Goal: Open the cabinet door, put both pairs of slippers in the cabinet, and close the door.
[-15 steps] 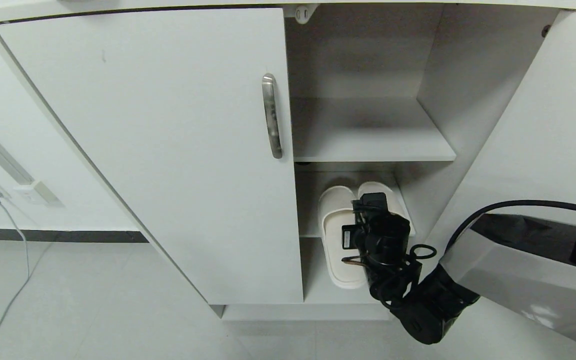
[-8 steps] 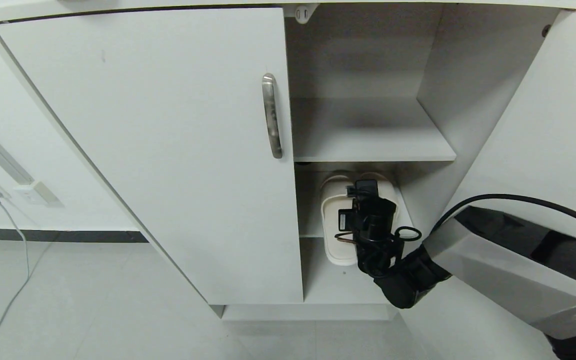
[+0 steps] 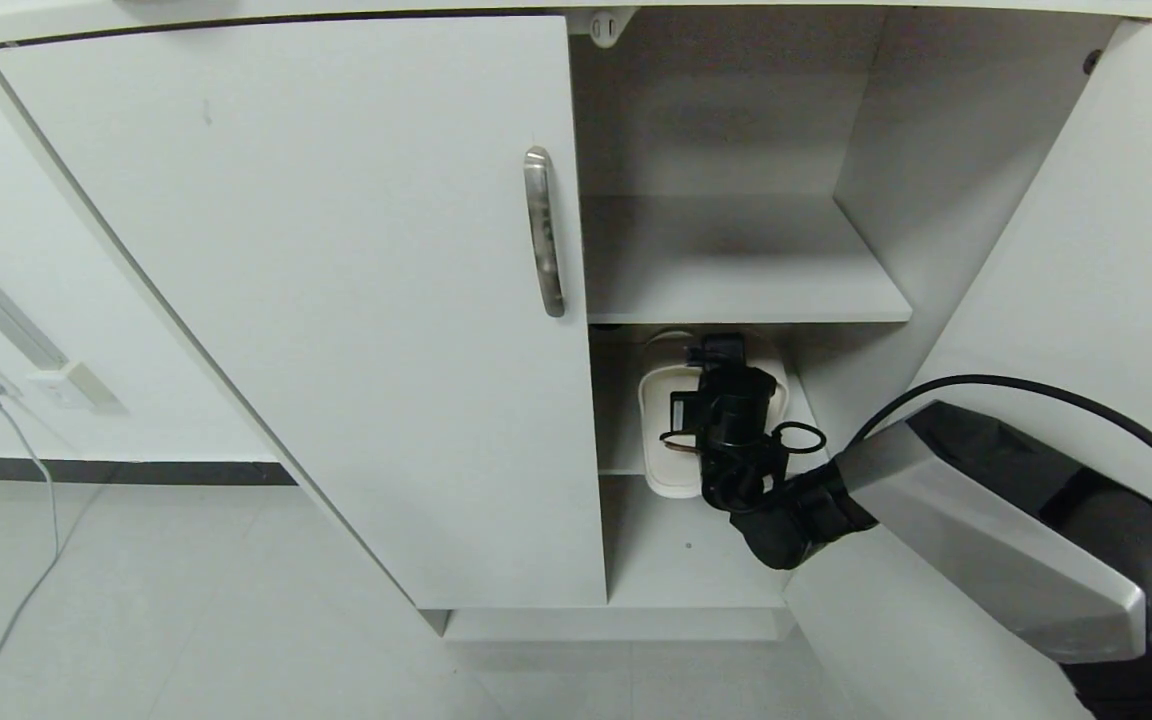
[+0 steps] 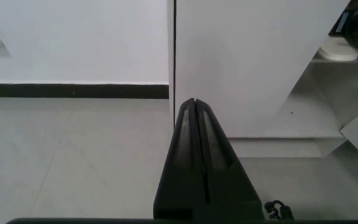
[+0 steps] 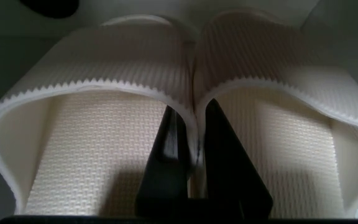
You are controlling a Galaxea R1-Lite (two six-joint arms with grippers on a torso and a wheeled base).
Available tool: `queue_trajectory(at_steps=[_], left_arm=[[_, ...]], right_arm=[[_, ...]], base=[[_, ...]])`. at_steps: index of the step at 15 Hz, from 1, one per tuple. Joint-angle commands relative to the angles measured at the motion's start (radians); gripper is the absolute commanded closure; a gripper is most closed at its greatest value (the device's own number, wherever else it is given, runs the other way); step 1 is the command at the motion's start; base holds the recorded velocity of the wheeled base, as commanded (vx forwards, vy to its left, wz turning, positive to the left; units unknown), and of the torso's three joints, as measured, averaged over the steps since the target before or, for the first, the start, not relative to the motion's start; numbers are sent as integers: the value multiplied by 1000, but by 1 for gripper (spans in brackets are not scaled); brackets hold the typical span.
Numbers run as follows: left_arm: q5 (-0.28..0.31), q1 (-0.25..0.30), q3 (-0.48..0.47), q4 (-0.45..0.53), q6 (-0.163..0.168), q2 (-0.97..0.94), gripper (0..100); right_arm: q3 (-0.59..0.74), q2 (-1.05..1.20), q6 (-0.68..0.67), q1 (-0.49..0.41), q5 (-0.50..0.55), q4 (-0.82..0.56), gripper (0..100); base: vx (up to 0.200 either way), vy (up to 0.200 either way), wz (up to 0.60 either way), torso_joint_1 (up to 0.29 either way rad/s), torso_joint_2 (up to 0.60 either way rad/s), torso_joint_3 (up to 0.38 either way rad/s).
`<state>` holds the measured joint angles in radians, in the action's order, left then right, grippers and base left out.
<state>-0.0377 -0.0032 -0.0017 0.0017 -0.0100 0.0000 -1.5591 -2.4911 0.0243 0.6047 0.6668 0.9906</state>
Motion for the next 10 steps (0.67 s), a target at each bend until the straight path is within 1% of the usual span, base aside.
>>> queue_trajectory(at_steps=[1,6,10], left_arm=[[-1,0,0,0,1,2,100],[-1,0,0,0,-1,2,100],[-1,0,0,0,-1,2,100]], right_arm=[[-36,-20,0,-8,0,-4,100],[-98,-57,-1,-26,0,-32,100],[-101,-65,-3,-28,0,-38,100]], base=[[0,0,0,0,0,0],[0,0,0,0,0,0],[0,0,0,0,0,0]])
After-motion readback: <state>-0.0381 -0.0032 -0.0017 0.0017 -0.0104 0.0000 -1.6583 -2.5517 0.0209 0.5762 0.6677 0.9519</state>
